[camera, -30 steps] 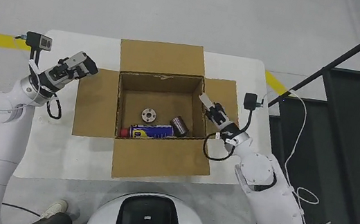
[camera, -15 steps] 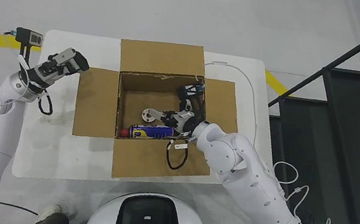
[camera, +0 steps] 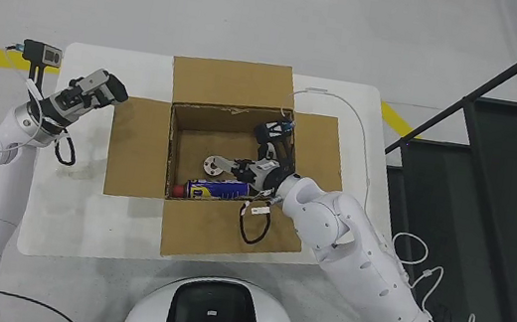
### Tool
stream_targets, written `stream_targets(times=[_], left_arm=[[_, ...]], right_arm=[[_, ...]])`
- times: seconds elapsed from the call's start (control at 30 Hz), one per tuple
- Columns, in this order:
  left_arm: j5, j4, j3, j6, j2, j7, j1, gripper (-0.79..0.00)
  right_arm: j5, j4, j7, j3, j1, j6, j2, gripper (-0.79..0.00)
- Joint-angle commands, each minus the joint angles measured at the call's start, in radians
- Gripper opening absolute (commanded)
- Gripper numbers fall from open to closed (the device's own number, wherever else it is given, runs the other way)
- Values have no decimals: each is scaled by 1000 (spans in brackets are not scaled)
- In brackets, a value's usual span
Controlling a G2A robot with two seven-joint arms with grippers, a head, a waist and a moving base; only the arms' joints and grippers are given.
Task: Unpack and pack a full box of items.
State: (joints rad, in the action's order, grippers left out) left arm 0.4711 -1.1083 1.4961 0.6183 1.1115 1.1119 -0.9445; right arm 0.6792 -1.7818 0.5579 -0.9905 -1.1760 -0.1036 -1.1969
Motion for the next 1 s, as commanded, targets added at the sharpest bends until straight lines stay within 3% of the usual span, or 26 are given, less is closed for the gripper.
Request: stream_targets(times=[0.0, 0.83, 0.97], left_arm=[[0, 0, 0, 0, 0, 0, 0, 0], [0, 0, 0, 0, 0, 0, 0, 0], [0, 0, 0, 0, 0, 0, 0, 0]], right_arm=[[0, 0, 0, 0, 0, 0, 0, 0], [-2, 2, 1, 0, 1, 4, 0, 0], [6, 42, 115, 12, 80, 3, -6, 0]])
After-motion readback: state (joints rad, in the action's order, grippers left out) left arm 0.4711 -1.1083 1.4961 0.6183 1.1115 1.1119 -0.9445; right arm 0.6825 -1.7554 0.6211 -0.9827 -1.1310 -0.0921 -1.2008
